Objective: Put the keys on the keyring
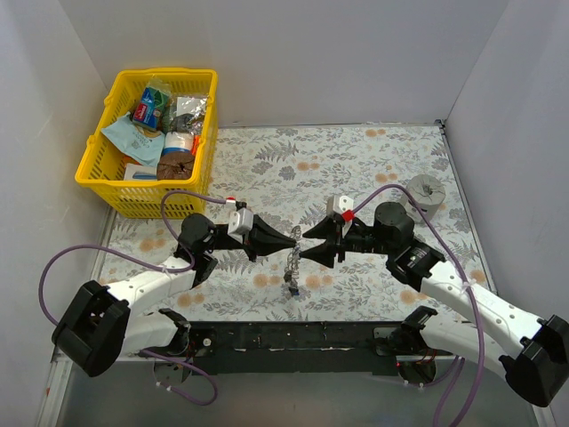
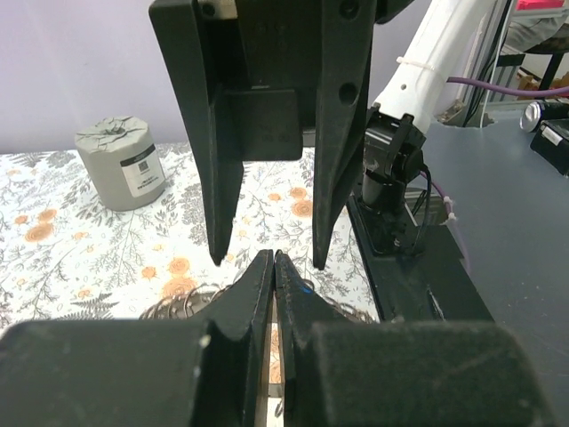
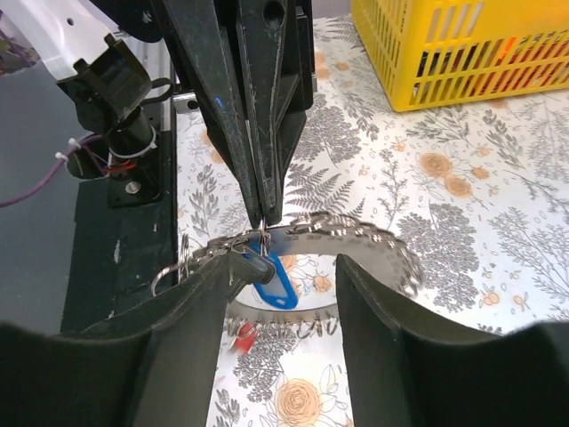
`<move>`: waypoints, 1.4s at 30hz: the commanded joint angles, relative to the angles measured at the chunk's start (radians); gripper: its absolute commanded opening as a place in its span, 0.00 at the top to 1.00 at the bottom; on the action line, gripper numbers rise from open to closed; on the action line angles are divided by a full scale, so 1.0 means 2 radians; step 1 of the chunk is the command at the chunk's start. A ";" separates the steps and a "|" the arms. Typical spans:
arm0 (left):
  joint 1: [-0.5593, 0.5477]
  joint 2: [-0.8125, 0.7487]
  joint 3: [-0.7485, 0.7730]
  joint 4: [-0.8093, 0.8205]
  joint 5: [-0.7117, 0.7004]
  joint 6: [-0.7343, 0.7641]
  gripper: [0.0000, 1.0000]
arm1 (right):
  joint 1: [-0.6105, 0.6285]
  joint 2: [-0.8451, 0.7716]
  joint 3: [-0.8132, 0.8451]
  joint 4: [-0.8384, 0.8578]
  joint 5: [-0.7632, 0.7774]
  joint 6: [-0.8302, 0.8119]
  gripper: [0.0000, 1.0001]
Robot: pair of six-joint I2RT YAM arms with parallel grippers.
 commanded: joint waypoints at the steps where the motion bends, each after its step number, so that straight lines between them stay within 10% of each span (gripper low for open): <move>1: -0.002 -0.023 0.011 -0.033 -0.010 0.032 1.00 | -0.002 -0.023 0.008 -0.031 0.025 -0.035 0.40; 34: -0.003 0.170 0.093 0.072 -0.002 0.007 1.00 | -0.003 -0.063 -0.012 -0.028 0.106 -0.033 0.26; 42: -0.003 0.198 0.012 0.094 -0.046 0.021 1.00 | -0.003 -0.054 -0.019 -0.020 0.104 -0.029 0.25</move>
